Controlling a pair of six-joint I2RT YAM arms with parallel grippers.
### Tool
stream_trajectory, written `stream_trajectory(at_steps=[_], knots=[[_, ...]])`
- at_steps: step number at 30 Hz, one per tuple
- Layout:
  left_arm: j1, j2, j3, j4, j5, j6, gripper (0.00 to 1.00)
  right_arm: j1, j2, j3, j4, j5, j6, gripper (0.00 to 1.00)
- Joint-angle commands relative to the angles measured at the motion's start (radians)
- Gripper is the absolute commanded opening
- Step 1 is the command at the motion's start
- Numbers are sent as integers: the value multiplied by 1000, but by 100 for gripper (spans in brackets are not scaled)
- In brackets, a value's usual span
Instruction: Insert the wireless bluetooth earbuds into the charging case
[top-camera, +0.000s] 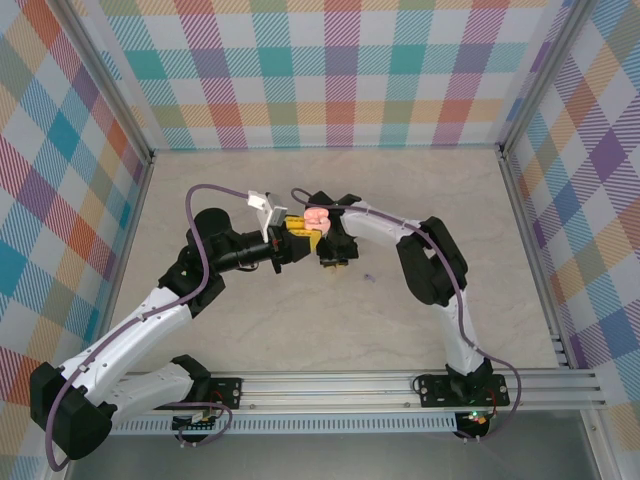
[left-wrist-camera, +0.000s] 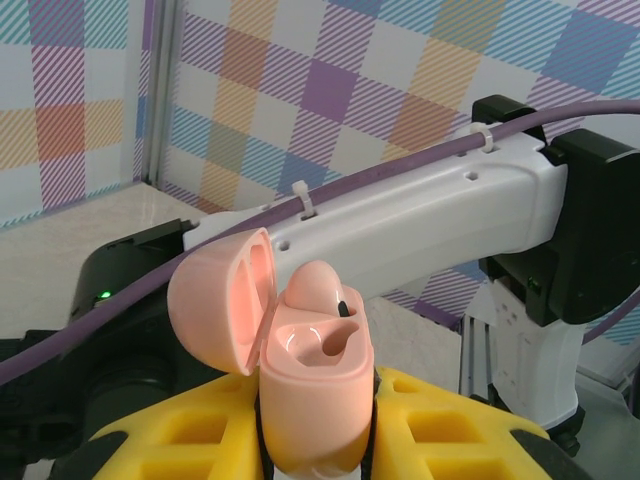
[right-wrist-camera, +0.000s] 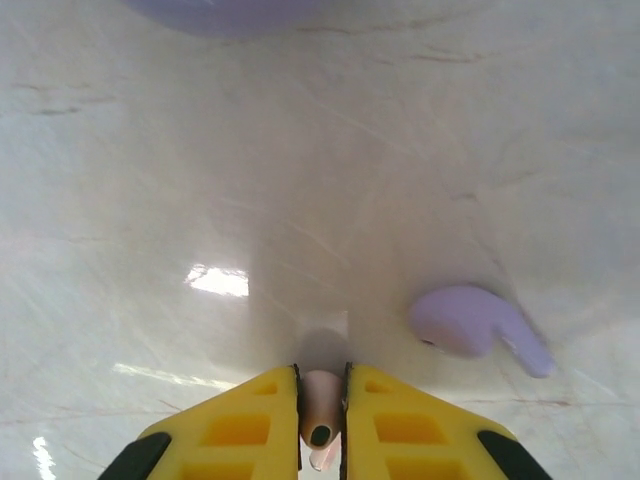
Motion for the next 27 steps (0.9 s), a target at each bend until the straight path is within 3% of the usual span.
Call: stream_trajectory(at_steps=[1,17,27], knots=[[-13,11,27,11,-25,-25,26,-38,-104,-79,87,-34,-51,16],[-8,158,69,-66,-123,-112,26,-231,-451,-489,414,-295,-53,16],[-7,246,60,-44,-178,-162,26,-246,-669,-574,471,-314,-59,16]])
